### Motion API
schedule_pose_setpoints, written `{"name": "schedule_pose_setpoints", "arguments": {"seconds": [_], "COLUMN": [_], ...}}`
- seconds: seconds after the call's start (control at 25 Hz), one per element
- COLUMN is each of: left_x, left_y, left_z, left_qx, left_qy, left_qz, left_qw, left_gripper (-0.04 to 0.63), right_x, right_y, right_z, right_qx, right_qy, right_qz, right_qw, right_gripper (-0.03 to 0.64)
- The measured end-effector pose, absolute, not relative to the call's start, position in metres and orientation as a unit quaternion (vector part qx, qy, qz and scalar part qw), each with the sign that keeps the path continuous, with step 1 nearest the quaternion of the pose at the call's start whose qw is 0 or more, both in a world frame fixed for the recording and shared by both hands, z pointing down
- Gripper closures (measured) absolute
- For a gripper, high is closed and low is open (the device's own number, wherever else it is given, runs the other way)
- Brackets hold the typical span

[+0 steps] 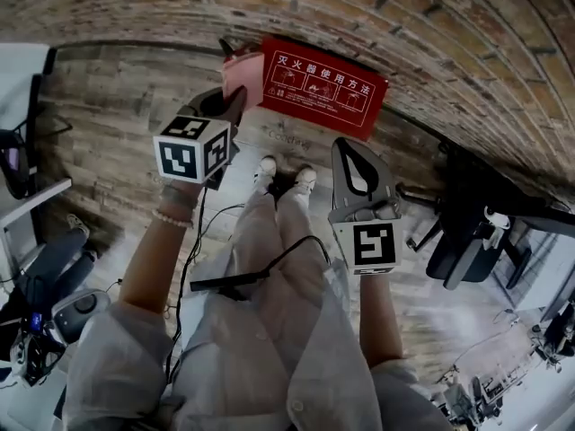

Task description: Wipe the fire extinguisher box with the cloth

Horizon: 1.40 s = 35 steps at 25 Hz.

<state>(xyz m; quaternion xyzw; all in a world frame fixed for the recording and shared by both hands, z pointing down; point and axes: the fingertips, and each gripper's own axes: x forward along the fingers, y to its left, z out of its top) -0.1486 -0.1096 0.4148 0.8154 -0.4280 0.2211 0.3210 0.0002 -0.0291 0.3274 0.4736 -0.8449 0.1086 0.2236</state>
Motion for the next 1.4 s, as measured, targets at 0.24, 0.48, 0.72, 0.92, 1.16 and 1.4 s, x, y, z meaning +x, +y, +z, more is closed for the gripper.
{"name": "schedule_pose_setpoints", "arguments": {"seconds": [0.24, 0.48, 0.72, 0.92, 1.16, 1.4], "left_x": [-0.128, -0.109, -0.091, -0.083, -0.073, -0.064], "left_y": [-0.106, -0.089, -0.07, -0.063, -0.05, -0.044], "left_z": [0.305, 0.224, 0.167, 0.138, 0.132, 0.128], "left_qx": [0.855, 0.886, 0.906, 0.912, 0.917, 0.923], "left_qy": [-0.412, -0.397, -0.384, -0.386, -0.376, -0.365], "left_qz": [0.139, 0.117, 0.103, 0.088, 0.109, 0.106], "left_qw": [0.282, 0.209, 0.145, 0.11, 0.072, 0.064], "left_gripper": [0.583, 0.583, 0.583, 0.583, 0.583, 0.583], "right_x": [0.008, 0.022, 0.034, 0.039, 0.039, 0.039], "right_y": [-0.034, -0.034, -0.029, -0.028, -0.024, -0.024], "right_z": [0.261, 0.201, 0.153, 0.127, 0.115, 0.112], "right_qx": [0.486, 0.501, 0.516, 0.518, 0.508, 0.504], "right_qy": [-0.847, -0.845, -0.842, -0.842, -0.849, -0.852], "right_qz": [0.066, 0.023, -0.011, -0.03, -0.037, -0.039], "right_qw": [0.206, 0.185, 0.159, 0.144, 0.142, 0.138], "right_gripper": [0.609, 0.609, 0.609, 0.609, 0.609, 0.609]}}
